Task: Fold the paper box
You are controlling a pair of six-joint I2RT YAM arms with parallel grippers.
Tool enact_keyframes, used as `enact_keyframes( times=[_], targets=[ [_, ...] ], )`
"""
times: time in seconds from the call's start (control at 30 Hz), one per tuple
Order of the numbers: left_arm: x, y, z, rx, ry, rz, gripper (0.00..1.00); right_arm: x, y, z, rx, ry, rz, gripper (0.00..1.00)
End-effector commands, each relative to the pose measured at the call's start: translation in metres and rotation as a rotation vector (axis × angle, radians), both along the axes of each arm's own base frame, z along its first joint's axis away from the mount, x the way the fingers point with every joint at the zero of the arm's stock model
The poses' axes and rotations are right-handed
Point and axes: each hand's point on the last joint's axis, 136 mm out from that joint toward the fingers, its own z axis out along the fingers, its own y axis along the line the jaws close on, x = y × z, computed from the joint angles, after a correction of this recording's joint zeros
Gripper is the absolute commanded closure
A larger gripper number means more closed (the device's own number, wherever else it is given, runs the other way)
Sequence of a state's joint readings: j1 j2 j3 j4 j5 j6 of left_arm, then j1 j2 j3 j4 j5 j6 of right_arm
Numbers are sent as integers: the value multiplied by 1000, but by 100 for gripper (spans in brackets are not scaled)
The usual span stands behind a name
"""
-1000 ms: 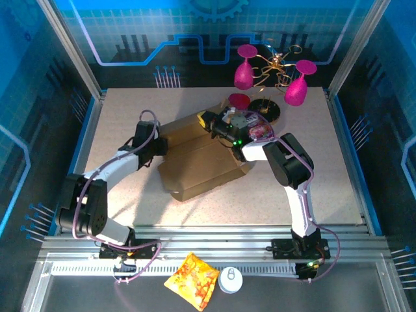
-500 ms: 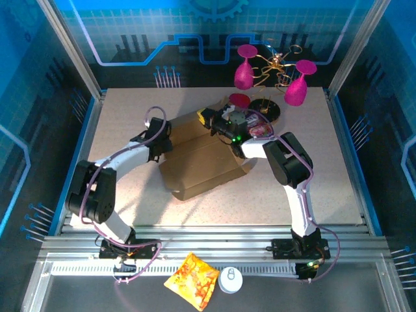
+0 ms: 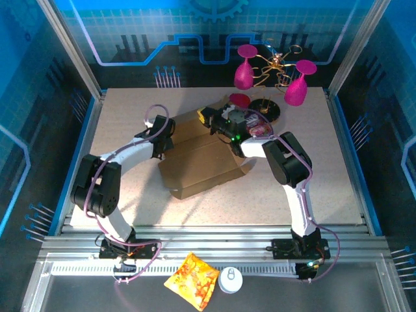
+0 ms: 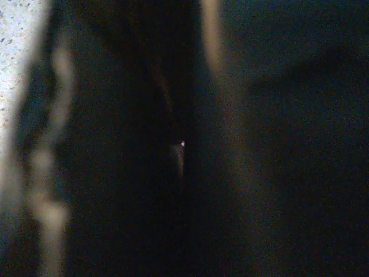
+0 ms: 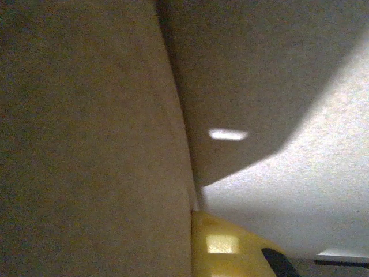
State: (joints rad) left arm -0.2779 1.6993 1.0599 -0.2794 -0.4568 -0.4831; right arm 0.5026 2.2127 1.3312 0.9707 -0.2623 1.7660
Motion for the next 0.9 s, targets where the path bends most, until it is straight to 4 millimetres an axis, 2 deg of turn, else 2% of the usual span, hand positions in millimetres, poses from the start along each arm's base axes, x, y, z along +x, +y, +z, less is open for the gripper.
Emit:
enact_keyframes(
  times=[0.0,0.27,0.4,0.53,0.73,0.87],
  targets=[
    [-29,5,-41,10,154,44,100,2,7,-3,22,34,17,100],
    [-34,19,-36,78,165,92,100,1,7,3,14,62,-7,99],
    [-31,21,-25,99,138,83,100,-3,2,13,-12,79,-40,71],
    [-22,19,-6,108,109,32,100,-9,-17,41,-61,49,-108,54],
    [-13,25,20,68,111,-12,100,-26,-46,70,-168,53,-179,43],
    [-11,31,34,47,122,-26,100,-33,-65,91,-208,19,-207,41]
  ],
)
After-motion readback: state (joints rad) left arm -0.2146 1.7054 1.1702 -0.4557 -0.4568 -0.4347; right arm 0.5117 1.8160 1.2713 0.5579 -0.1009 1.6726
